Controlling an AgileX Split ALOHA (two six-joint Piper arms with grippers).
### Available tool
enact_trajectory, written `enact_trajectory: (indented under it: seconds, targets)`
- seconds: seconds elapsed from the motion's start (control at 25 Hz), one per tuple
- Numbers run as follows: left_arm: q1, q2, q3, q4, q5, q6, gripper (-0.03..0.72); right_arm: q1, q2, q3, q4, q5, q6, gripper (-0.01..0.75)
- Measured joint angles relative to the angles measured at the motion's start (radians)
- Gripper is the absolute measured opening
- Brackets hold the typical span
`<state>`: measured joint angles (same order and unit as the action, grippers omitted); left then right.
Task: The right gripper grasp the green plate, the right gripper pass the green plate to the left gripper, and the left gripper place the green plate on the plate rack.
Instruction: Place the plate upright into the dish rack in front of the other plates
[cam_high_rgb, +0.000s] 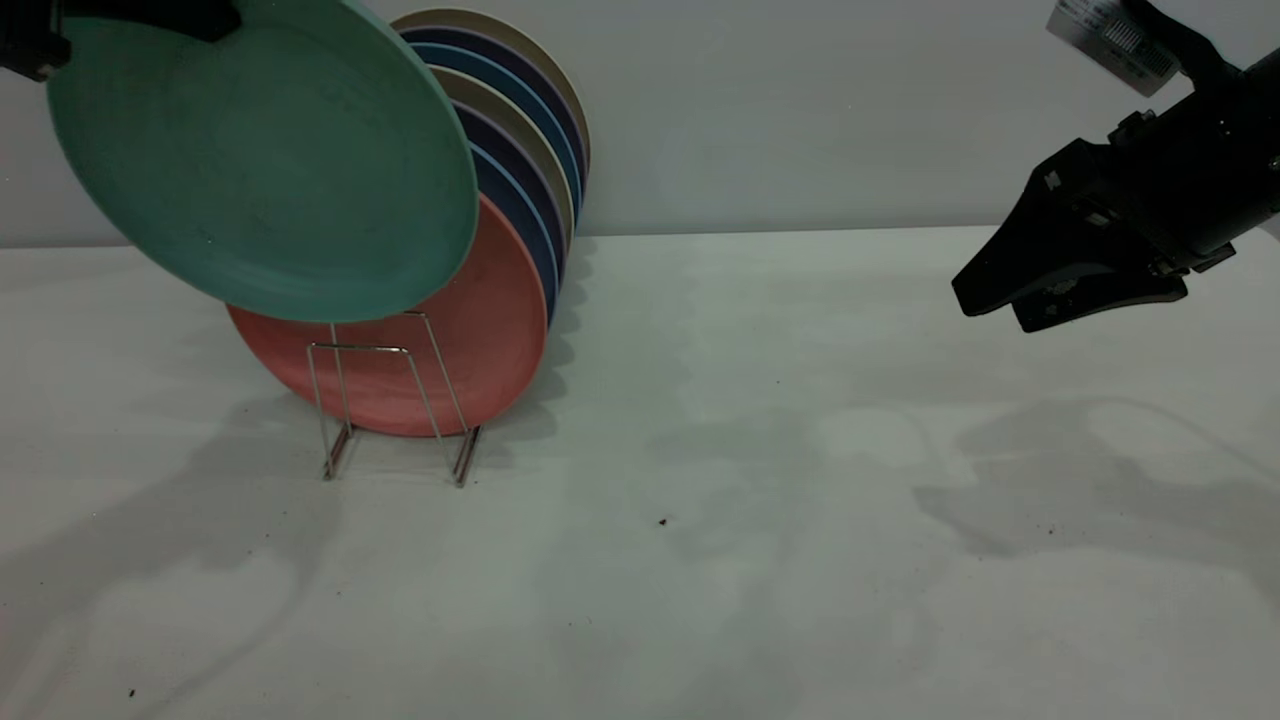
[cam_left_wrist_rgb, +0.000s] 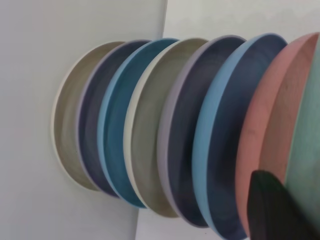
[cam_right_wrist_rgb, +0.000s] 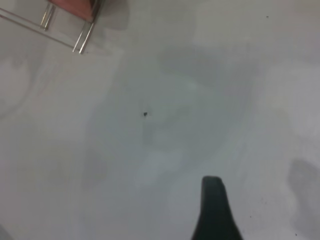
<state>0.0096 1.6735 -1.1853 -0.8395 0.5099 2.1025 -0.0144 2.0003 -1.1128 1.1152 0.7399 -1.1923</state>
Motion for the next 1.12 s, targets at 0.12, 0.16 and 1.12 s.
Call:
enact_trajectory:
  seconds: [0.12,0.16,1.12]
  targets:
    - [-0.002,0.011,0.000,0.000,-0.002,0.000,0.081,0.000,0.000,0.000,0.000,0.000,0.000,0.551]
    - [-0.004,0.015,0.000,0.001,-0.008,0.000,0.081,0.000,0.000,0.000,0.000,0.000,0.000,0.551]
    - [-0.047,0.111,-0.002,0.022,-0.082,0.000,0.081,0.000,0.000,0.000,-0.007,-0.004,0.001,0.550]
